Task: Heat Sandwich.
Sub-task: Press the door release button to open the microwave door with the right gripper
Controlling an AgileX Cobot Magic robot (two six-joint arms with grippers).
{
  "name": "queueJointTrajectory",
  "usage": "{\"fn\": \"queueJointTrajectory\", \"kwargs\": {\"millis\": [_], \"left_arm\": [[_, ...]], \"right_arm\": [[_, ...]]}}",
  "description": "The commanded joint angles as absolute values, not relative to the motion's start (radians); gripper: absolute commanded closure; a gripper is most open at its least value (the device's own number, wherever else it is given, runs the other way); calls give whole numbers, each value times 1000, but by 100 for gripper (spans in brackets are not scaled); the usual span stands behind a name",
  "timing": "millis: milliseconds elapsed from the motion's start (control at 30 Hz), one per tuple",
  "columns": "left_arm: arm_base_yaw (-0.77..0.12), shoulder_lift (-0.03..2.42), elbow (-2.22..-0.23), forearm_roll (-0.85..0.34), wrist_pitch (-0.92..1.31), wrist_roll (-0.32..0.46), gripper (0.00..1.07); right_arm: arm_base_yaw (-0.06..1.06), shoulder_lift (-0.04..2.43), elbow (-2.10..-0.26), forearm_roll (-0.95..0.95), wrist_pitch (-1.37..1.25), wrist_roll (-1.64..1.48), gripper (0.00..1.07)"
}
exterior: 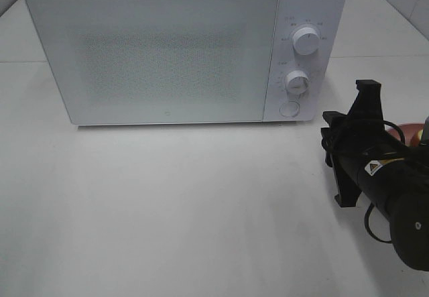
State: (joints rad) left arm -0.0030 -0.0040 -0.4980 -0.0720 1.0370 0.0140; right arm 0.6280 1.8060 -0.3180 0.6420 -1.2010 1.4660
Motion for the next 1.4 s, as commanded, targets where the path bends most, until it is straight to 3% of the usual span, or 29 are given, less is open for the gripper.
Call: {"fn": "queueJointTrajectory", "kwargs": {"millis": [33, 600, 1400], "left_arm": [[-3, -28, -495, -71, 1034, 13, 5], [-3, -28, -495, -71, 1034, 13, 5], [-3, -28, -495, -71, 1034, 13, 5]], "right_arm": [[631, 1806, -319, 638, -1215, 1473, 107], [626, 1825, -381, 607, -1110, 1476, 107], [415, 2016, -638, 344, -934, 1507, 107]]}}
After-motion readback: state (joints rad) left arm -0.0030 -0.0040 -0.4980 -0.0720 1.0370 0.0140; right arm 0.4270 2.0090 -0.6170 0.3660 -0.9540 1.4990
